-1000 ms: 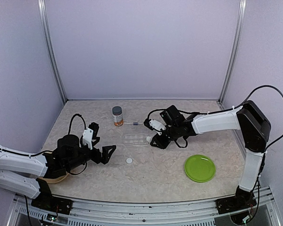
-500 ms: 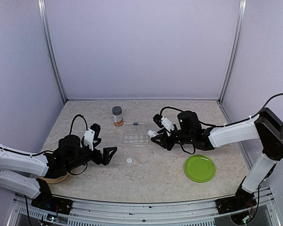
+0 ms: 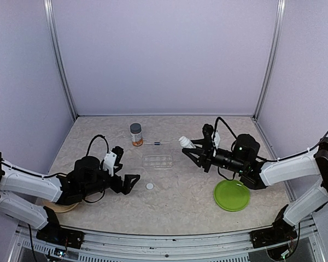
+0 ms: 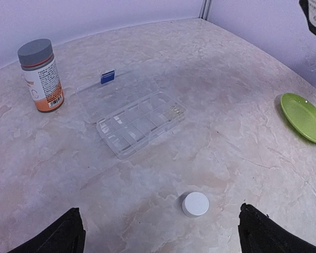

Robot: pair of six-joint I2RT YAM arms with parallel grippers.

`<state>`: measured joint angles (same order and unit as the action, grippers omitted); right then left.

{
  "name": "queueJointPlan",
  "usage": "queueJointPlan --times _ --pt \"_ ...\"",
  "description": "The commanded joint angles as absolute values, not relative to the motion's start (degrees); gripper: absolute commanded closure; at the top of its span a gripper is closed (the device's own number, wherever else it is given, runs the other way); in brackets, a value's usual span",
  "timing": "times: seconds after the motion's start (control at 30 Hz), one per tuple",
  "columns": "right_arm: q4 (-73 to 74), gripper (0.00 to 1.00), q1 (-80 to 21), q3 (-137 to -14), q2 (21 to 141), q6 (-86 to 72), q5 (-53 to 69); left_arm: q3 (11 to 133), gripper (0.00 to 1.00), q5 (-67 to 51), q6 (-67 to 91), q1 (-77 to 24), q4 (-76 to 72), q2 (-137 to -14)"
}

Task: Sort the pills into containers
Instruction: Pick up the lid of the pill bottle from the center of the board.

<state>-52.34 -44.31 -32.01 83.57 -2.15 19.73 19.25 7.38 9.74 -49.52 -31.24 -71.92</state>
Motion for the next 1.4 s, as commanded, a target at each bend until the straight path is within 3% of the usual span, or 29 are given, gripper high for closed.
queueJointPlan --times 0.0,0.27,0.43,0.83,1.07,1.37 --pt "-66.0 0.91 -44.8 -28.1 78.6 -4.8 21.3 22.9 0.01 5.1 9.0 -50.2 -29.3 -73.9" --pt "-67.3 0.89 -44.8 -23.6 69.8 -5.9 21.3 36.1 0.02 10.4 8.0 -53.5 -14.5 -85.0" --pt "-62.6 0.88 -44.8 -21.7 63.5 -5.1 20.2 42.1 0.08 13.5 8.6 -55.2 -9.0 -93.3" --pt "-52.3 0.85 -44.8 -20.5 54.6 -2.9 17.7 45.7 0.15 12.6 9.6 -56.5 -5.6 -99.2" --pt "-51.5 0.85 -44.8 -20.7 55.0 -2.7 17.2 46.3 0.32 10.4 9.9 -56.5 -5.0 -100.7" --pt "-50.9 0.85 -44.8 -20.8 56.2 -2.5 16.6 46.1 0.46 9.9 9.7 -56.6 -6.0 -100.9"
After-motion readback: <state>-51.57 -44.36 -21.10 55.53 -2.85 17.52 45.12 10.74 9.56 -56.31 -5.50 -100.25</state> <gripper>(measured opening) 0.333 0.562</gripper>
